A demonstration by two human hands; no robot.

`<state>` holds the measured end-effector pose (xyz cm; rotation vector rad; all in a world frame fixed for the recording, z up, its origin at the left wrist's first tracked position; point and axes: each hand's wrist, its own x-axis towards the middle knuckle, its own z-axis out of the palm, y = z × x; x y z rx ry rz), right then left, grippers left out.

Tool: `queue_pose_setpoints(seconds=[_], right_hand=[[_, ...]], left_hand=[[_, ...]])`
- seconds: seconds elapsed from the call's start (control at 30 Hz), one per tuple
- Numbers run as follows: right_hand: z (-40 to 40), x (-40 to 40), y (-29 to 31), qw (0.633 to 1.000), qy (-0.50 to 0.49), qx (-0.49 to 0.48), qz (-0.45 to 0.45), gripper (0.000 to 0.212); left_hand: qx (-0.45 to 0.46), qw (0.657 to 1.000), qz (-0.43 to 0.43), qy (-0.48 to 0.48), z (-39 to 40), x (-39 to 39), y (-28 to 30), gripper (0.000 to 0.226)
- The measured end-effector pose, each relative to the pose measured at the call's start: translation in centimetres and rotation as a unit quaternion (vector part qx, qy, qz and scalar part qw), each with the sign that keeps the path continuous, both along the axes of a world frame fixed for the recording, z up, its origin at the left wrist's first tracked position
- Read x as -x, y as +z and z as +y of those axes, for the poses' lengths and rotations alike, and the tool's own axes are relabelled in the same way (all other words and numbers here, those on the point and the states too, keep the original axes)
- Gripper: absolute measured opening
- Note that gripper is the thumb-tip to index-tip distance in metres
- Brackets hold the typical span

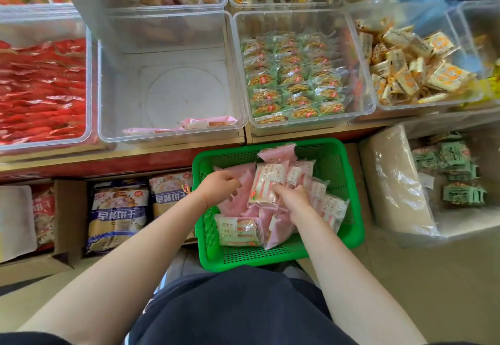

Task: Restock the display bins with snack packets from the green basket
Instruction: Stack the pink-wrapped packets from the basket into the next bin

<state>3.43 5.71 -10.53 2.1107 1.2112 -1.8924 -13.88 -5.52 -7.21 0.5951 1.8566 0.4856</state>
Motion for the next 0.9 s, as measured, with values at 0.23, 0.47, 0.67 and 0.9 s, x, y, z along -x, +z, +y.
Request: queue_pose_setpoints(seconds=[0.23, 0.47, 0.67, 0.9], right_hand=[[0.0, -1.0, 3.1, 0.951, 0.034, 0.132, 0.277, 0.055], [0.5, 0.3, 3.8, 0.958, -0.014, 0.120, 0.261, 0.065], [1.5, -0.2, 4.5, 0.948, -0.047, 0.136, 0.283, 0.046], [2.0, 1.7, 7.4, 0.908, -0.016, 0.168, 0.383, 0.082]], left_hand=[[-0.031, 0.965, -0.240, 0.100, 0.4, -0.2, 0.7, 0.084], [-0.107, 0.874, -0.372, 0.296, -1.1, 1.5, 1.7, 0.033], [-0.087, 0.886, -0.310, 0.334, -3.8, 4.0, 2.3, 0.038], [-0.158, 0.876, -0.344, 0.298, -3.2, 6.2, 5.8, 0.022]])
